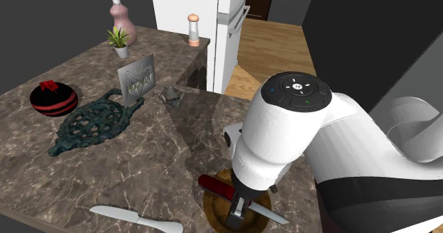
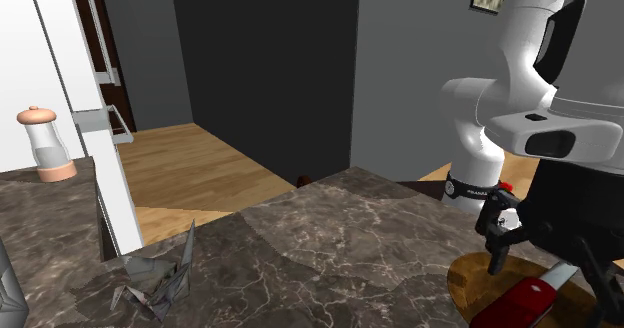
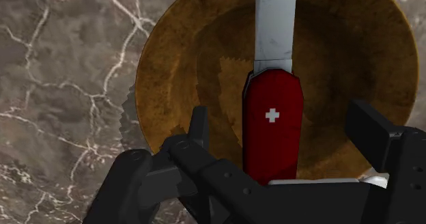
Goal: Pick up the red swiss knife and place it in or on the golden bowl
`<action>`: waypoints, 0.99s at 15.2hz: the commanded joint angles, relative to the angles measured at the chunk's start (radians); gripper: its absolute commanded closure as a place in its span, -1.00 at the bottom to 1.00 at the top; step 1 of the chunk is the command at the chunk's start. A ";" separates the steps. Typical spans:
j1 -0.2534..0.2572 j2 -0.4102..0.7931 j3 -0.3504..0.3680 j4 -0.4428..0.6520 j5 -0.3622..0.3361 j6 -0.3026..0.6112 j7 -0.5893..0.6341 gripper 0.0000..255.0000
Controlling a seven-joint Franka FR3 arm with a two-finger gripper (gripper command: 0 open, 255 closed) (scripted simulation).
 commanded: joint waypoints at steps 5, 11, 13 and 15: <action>0.015 -0.056 -0.025 0.030 0.021 -0.082 -0.019 -1.00; 0.024 -0.098 -0.046 0.061 0.031 -0.153 -0.031 -1.00; 0.024 -0.098 -0.046 0.061 0.031 -0.153 -0.031 -1.00; 0.024 -0.098 -0.046 0.061 0.031 -0.153 -0.031 -1.00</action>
